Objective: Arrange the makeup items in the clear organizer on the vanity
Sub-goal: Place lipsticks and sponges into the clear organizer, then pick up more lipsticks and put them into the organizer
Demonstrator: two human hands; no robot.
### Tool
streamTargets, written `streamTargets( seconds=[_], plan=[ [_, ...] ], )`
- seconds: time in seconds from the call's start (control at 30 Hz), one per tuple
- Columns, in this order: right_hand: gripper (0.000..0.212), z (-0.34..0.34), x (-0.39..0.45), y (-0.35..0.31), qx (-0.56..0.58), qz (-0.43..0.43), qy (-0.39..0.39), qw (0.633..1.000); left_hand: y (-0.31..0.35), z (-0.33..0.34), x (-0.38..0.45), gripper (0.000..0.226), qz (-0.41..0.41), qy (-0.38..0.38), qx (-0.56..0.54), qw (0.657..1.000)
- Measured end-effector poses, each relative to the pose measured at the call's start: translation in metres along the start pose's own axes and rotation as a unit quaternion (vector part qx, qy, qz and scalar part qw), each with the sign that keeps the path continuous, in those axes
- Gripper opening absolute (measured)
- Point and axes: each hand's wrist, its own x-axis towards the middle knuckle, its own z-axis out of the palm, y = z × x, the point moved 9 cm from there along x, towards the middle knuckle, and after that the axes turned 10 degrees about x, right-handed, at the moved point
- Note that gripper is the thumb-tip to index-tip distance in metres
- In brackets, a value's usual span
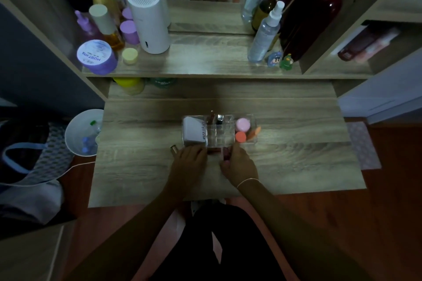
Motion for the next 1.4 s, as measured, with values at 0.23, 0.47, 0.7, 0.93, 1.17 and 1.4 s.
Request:
streamTargets(
  seconds=[0.23,0.47,0.7,0.93,1.17,1.4],
  plan=[
    [0.049,-0.006,-0.001,0.004,0.017,-0.021,-0.011,1.000,0.002,0.002,0.004,0.036,0.027,0.012,0.029,0.999],
    [0.050,-0.015,0.000,-0.007,0.020,-0.058,-0.038,0.997,0.005,-0.019,0.011,0.038,0.058,0.069,-0.041,0.995],
    [0.032,-0.018,-0.011,-0.010,0.021,-0.065,-0.074,0.995,0.004,-0.034,0.022,0.047,-0.017,0.065,-0.216,0.974],
    [0.034,-0.036,-0.011,-0.039,0.028,-0.124,-0.041,0.991,-0.011,-0.055,0.031,0.043,-0.042,0.063,-0.218,0.973],
    [0.039,-0.069,0.006,-0.071,0.062,-0.160,-0.012,0.985,-0.013,-0.090,0.032,0.052,0.008,0.130,-0.249,0.960],
    [0.043,-0.094,0.035,-0.088,0.076,-0.189,0.012,0.979,-0.035,-0.090,0.037,0.041,-0.118,0.153,-0.330,0.924]
  ],
)
